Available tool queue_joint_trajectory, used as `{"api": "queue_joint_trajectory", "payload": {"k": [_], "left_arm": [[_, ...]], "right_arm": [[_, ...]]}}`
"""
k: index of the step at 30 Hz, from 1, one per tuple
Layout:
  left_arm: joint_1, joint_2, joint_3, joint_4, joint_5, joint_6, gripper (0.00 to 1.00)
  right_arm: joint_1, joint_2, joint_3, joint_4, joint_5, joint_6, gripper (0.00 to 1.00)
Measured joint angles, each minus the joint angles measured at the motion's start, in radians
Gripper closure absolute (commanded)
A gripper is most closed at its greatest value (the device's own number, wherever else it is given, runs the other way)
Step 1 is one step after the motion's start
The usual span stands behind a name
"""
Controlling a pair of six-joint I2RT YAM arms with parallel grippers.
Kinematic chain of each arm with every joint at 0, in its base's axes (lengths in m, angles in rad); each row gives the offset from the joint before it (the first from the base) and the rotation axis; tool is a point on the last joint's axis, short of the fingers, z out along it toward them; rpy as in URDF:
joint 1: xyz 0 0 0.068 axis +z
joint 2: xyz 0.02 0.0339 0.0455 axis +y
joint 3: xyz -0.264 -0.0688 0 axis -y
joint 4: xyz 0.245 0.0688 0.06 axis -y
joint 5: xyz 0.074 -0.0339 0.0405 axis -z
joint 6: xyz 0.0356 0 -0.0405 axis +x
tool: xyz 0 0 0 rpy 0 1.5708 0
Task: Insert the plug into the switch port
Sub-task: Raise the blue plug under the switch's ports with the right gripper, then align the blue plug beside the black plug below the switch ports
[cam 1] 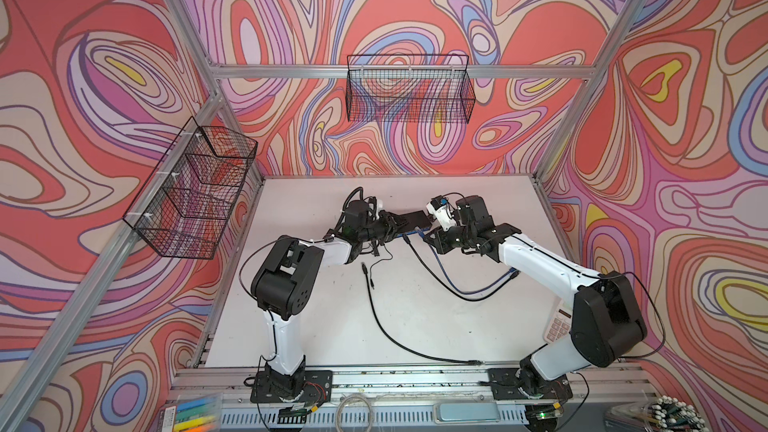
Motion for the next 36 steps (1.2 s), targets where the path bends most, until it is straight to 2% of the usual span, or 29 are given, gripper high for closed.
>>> {"api": "queue_joint_trajectory", "payload": {"k": [8,36], "left_arm": [[-0.005,0.014,-0.006,0.031,-0.011,-0.032,0.95],[-0.005,0.014,-0.006,0.03,-0.018,-0.032,0.95]], "right_arm": [[0.008,0.006,-0.003,0.021,0.008,0.019,1.0],[0.015,0.053,-0.023,0.047,0.015,0.052,1.0]]}}
